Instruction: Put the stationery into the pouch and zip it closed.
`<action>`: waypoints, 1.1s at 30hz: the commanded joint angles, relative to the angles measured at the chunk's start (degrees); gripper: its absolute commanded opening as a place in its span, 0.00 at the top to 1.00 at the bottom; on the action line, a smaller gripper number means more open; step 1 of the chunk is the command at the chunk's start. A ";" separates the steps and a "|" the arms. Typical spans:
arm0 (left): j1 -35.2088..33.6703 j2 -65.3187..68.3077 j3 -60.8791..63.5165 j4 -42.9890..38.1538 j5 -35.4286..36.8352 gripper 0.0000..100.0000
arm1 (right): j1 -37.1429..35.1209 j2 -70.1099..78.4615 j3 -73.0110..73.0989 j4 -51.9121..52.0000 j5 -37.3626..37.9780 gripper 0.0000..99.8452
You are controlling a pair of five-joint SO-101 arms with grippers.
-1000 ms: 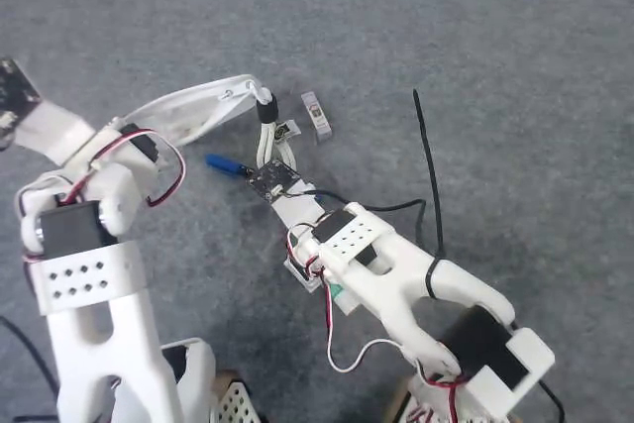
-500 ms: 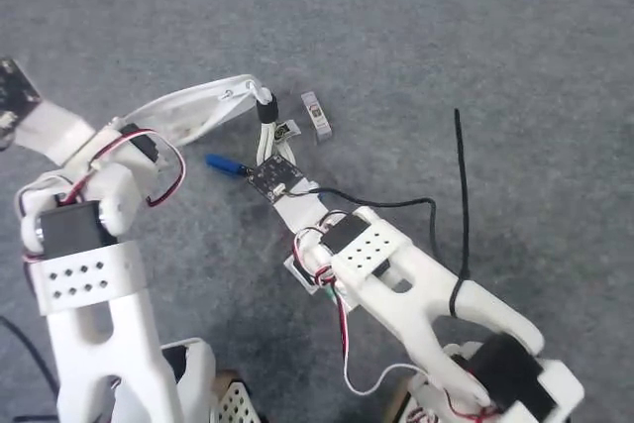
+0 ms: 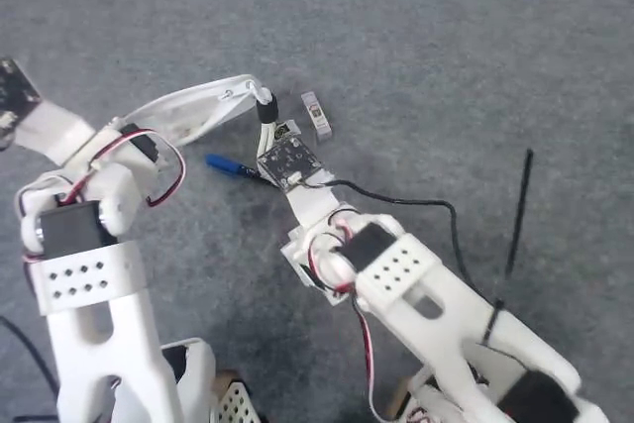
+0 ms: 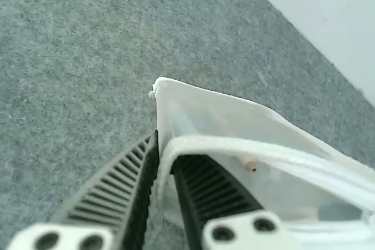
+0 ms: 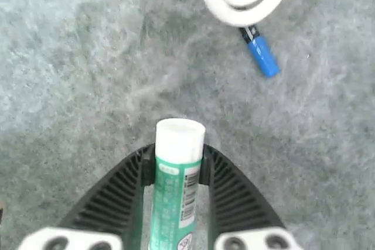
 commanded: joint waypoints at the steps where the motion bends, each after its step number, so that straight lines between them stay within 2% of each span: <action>1: -0.26 0.44 -0.40 -2.02 0.88 0.99 | -0.04 -8.66 2.20 -4.09 -0.88 0.99; 11: -0.26 0.35 -0.40 -1.76 0.88 0.99 | -0.04 -24.04 16.35 -22.20 -0.79 0.99; 26: 0.00 0.44 -0.40 -1.76 0.88 0.99 | -0.04 -43.47 23.21 -24.40 -0.88 0.99; 33: 1.23 0.35 -0.40 -1.58 0.88 0.99 | -0.04 -53.41 31.21 -33.54 -0.44 0.99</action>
